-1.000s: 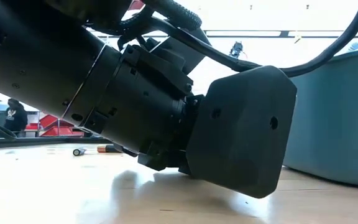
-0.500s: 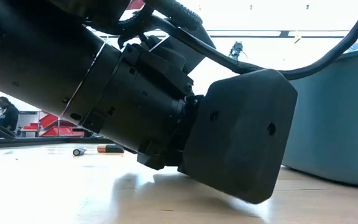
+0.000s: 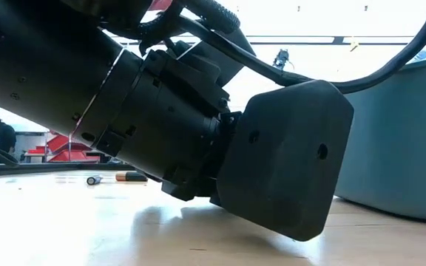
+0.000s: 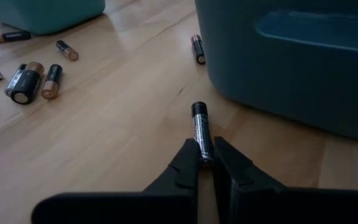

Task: Sort batteries
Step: Put the silver battery into the green bin

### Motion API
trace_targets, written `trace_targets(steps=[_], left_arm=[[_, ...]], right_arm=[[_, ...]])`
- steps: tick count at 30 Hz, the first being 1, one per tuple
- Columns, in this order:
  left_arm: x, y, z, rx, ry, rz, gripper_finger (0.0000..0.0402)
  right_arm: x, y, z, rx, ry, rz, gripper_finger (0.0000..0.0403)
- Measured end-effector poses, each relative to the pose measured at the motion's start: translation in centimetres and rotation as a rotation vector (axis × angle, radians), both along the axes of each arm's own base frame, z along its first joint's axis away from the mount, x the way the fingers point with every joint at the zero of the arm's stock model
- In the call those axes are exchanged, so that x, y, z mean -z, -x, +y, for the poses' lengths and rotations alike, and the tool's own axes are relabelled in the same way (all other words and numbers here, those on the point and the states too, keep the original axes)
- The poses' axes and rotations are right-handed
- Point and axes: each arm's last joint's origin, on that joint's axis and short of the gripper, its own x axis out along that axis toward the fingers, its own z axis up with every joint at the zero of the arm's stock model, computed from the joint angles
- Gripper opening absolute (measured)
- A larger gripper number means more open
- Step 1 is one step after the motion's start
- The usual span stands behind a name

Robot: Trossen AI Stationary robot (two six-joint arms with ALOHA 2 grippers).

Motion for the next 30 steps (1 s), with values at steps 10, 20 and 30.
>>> trace_targets(steps=[10,20,30], left_arm=[[-1.5,0.2,0.0,0.002,-0.011,0.008,0.0018],[-1.8,0.2,0.0,0.004,-0.03,0.012,0.0018],[-4.4,0.7,0.3,0.003,-0.047,0.033,0.0018]], right_arm=[[0.0,0.0,0.0,0.0,-0.001,0.0,0.0],[0.0,0.0,0.0,0.0,-0.001,0.0,0.0],[0.0,0.0,0.0,-0.002,0.001,0.001,0.0]])
